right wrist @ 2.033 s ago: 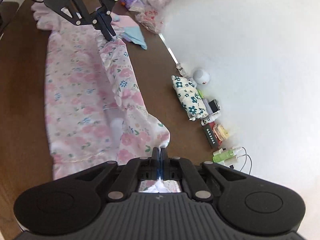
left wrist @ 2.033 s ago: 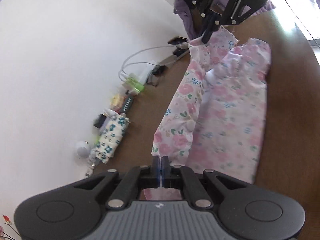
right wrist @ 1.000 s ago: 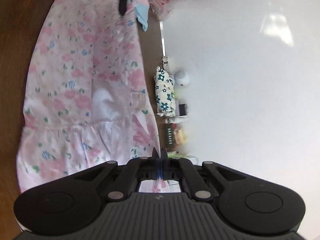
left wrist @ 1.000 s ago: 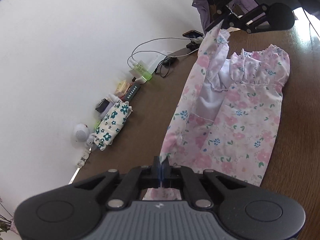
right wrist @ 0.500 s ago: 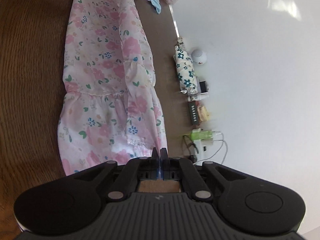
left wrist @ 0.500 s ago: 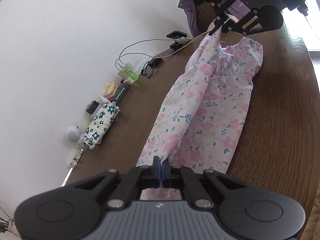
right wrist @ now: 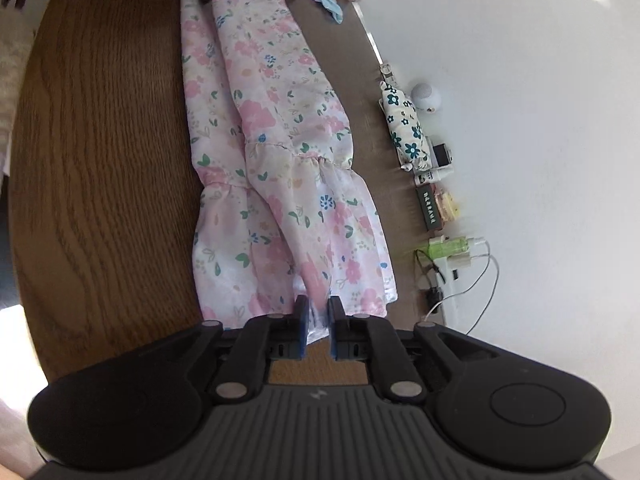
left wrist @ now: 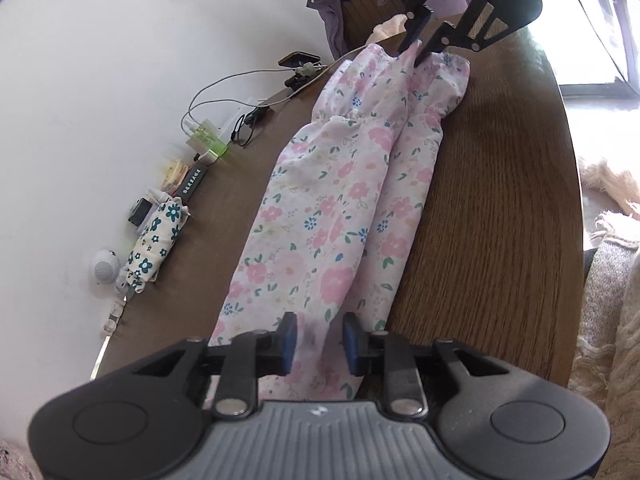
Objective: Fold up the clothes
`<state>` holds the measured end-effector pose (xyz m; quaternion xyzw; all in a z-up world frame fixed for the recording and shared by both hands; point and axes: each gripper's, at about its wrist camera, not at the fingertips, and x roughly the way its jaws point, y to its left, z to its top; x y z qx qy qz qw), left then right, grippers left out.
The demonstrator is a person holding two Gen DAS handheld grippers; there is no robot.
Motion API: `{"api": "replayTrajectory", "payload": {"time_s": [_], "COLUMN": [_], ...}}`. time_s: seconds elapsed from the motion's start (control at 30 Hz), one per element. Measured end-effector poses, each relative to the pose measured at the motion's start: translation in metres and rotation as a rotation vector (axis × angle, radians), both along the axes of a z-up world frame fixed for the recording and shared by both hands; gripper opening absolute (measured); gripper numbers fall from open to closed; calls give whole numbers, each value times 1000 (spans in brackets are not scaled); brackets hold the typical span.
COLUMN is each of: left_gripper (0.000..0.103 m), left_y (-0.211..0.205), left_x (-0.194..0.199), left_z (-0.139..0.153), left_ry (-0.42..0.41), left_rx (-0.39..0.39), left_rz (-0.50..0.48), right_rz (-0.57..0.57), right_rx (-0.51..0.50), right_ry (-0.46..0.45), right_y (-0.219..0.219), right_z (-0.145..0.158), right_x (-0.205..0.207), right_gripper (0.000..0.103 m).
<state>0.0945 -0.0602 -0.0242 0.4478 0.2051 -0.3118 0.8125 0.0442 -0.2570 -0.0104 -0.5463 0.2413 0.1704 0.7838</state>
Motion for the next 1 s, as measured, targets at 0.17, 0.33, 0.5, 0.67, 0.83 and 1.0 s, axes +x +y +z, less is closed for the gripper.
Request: {"api": "replayTrajectory", "payload": {"time_s": [0.17, 0.33, 0.5, 0.67, 0.83, 1.0], "left_gripper": [41, 41, 23, 22, 31, 34], "left_y": [28, 30, 26, 40, 48, 58], "left_x": [7, 31, 48, 50, 47, 45], "left_z": [36, 54, 30, 14, 12, 11], "left_ry": [133, 257, 315, 316, 291, 286], "left_rx": [-235, -456, -428, -454, -489, -526], "left_rz": [53, 177, 315, 366, 380, 410], "right_rz": [-137, -181, -302, -413, -459, -475], "right_rx": [505, 955, 1044, 1053, 1037, 1032], "right_ry": [184, 253, 245, 237, 194, 161], "right_y": [-31, -35, -27, -34, -37, -39], "right_z": [53, 72, 44, 8, -3, -4], "right_x": [1, 38, 67, 68, 60, 56], "right_gripper": [17, 33, 33, 31, 29, 29]}}
